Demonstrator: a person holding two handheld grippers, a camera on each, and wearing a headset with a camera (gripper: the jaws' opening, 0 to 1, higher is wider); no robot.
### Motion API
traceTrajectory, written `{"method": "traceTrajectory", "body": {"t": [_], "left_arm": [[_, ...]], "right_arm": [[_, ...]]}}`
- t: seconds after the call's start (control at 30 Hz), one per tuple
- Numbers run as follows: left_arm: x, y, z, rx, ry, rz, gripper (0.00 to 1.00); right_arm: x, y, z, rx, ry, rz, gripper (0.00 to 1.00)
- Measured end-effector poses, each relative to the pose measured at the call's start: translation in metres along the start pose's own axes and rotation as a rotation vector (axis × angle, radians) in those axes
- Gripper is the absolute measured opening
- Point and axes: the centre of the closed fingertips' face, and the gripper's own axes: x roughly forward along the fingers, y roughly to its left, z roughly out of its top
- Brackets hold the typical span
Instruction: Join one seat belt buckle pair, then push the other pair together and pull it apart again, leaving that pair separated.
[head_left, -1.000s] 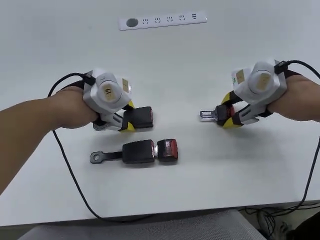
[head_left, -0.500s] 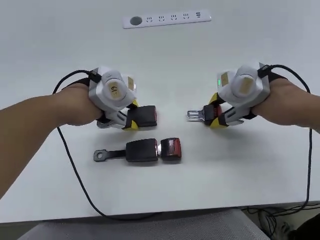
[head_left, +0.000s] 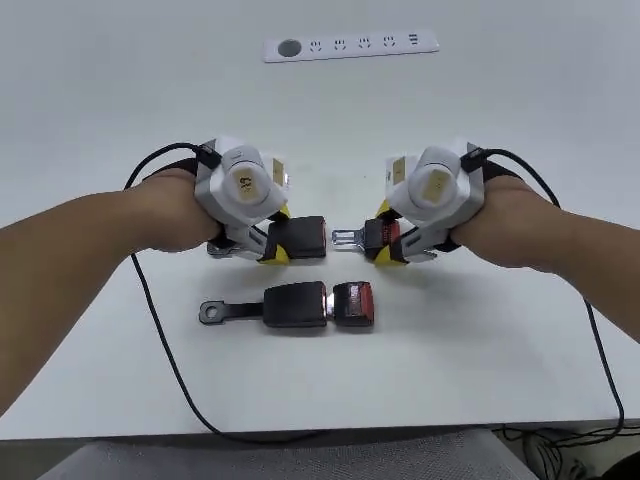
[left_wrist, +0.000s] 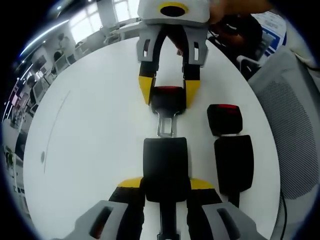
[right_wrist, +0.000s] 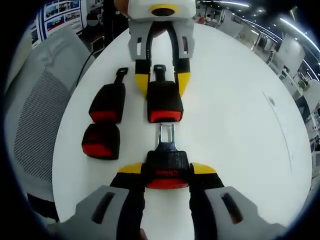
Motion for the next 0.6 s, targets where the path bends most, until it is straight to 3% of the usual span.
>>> {"method": "traceTrajectory", "body": {"t": [0.3, 0.6], "left_arm": [[0.001, 0.002, -0.001, 0.001, 0.004, -0.003, 0.33], [0.003, 0.003, -0.002, 0.016, 0.004, -0.003, 0.32]], "right_arm": [[0.005, 0.003, 0.009, -0.047, -0.003, -0.007, 0.33], [0.01, -0.002, 0.012, -0.014, -0.037, 0.019, 0.32]]}}
